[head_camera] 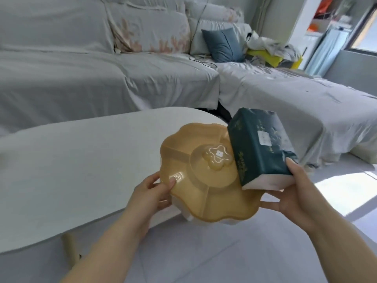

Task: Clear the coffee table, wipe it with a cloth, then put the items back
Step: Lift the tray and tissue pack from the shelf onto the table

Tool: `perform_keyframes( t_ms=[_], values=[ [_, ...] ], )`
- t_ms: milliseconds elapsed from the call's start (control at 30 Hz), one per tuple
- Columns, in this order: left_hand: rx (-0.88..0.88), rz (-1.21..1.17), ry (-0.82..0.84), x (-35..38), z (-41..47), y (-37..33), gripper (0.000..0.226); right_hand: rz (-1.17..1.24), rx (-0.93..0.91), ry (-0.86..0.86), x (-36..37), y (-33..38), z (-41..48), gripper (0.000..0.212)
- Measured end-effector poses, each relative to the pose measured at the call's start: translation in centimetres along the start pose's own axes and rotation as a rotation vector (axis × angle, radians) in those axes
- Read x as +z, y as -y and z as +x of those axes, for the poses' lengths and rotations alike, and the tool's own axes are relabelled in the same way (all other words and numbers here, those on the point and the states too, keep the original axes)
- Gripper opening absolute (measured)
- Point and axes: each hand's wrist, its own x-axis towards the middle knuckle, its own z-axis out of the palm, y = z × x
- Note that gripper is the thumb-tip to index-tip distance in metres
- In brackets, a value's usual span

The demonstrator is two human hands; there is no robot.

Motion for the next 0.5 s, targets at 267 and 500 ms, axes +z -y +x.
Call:
perform_keyframes(
  t_ms=[267,500],
  values=[
    [0.067,0.003,-0.293,-8.2,0.8,-1.8,0.012,-0.064,0.124,0.190,10.5,-1.9,5.4,0.016],
    [0.153,0.078,-0.502,-14.0,2.9,-2.4,0.023,-0.144,0.213,0.320,18.7,-3.7,8.5,0.045]
  ],
)
